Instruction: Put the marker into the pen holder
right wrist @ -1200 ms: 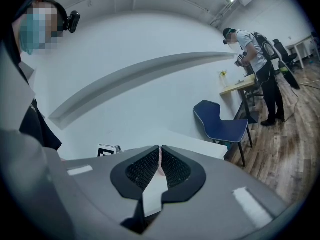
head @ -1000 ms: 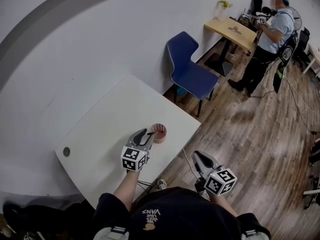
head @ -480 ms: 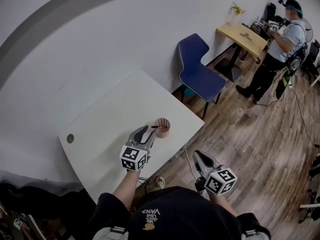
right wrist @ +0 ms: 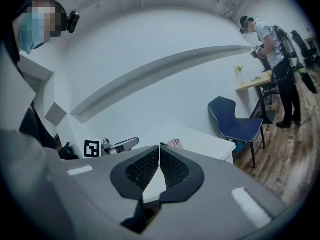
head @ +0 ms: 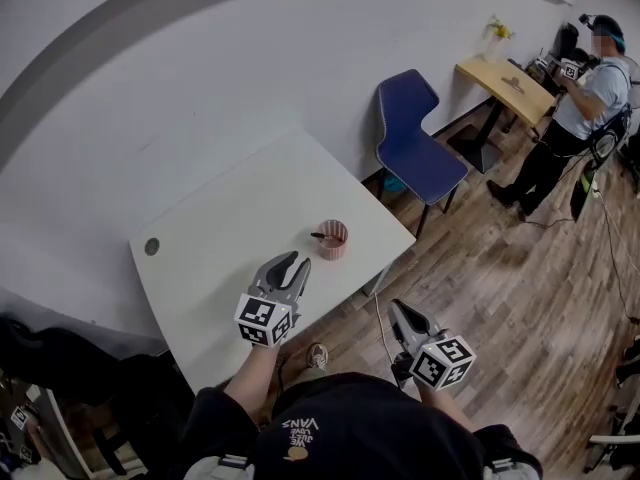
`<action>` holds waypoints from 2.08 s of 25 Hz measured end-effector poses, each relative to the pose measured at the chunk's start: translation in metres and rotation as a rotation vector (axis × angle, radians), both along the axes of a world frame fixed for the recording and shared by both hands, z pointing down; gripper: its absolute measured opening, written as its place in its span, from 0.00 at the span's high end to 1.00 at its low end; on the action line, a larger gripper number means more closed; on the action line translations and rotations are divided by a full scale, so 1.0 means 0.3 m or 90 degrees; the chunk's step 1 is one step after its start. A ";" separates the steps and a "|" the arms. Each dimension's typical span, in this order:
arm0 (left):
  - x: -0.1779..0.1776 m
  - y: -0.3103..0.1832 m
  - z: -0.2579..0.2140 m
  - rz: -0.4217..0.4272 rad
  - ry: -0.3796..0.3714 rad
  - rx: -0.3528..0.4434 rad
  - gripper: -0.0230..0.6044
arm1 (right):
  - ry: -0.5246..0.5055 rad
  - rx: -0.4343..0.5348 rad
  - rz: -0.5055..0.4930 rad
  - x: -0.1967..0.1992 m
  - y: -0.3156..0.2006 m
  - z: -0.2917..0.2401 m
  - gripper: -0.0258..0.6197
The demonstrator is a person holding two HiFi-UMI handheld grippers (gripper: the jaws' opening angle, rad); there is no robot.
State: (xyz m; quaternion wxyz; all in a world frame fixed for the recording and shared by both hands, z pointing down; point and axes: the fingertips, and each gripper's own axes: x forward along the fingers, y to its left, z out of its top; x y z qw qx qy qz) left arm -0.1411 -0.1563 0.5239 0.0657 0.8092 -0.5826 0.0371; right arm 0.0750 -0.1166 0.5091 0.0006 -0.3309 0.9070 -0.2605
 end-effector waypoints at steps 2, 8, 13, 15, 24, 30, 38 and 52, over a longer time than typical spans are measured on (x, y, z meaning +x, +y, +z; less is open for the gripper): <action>0.004 0.042 -0.016 -0.010 0.005 0.008 0.70 | 0.000 0.002 -0.010 0.000 0.017 -0.001 0.96; 0.035 0.168 -0.061 -0.041 0.009 0.028 0.72 | -0.001 0.003 -0.042 0.020 0.069 0.000 0.96; 0.051 0.267 -0.073 -0.057 0.004 0.030 0.75 | -0.001 0.006 -0.069 0.018 0.108 0.001 0.96; 0.059 0.315 -0.081 -0.066 0.004 0.033 0.77 | -0.002 0.007 -0.079 0.018 0.128 0.002 0.96; 0.084 0.495 -0.095 -0.102 0.016 0.039 0.84 | -0.006 0.006 -0.109 0.004 0.195 0.010 0.96; 0.109 0.598 -0.077 -0.121 0.032 0.034 0.88 | 0.001 0.001 -0.120 0.009 0.228 0.033 0.96; 0.102 0.703 -0.034 -0.153 0.044 0.015 0.88 | 0.009 -0.008 -0.138 -0.006 0.253 0.060 0.96; 0.127 0.761 -0.004 -0.154 0.039 -0.013 0.88 | 0.048 -0.017 -0.152 -0.013 0.283 0.100 0.96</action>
